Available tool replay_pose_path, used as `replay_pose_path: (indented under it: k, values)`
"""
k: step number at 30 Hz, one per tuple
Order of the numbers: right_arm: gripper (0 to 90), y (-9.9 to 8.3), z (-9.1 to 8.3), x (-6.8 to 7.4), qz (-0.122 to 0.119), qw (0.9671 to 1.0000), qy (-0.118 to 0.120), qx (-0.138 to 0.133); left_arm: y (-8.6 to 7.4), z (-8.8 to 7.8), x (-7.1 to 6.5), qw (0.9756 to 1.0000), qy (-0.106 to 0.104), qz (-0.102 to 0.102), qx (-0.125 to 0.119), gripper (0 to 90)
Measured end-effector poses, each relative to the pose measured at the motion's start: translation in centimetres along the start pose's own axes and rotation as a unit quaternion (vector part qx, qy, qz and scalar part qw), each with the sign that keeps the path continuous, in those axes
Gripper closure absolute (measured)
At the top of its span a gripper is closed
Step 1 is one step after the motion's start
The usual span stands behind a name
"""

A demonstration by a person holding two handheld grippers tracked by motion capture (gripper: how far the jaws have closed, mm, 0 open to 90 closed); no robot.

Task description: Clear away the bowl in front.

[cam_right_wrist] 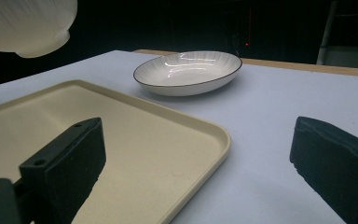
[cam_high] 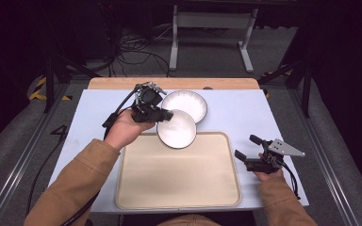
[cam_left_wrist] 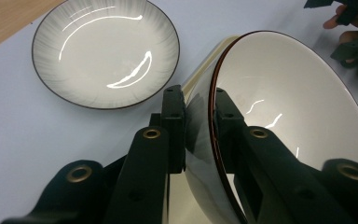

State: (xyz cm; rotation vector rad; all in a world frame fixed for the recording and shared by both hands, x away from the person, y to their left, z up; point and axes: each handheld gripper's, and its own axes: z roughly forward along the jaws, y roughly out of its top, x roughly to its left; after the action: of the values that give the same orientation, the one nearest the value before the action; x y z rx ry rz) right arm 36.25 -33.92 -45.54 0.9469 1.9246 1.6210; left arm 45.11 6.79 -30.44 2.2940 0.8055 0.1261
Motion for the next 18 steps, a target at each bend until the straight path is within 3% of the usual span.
replay_pose_path:
  k: [18]
  values:
    - [3.7, 0.0, 0.0, 0.0, -0.001, 1.0, 0.0, 0.0, -1.0, 1.8, -1.2, 0.9981, -0.03, 0.034, 0.042, 79.3]
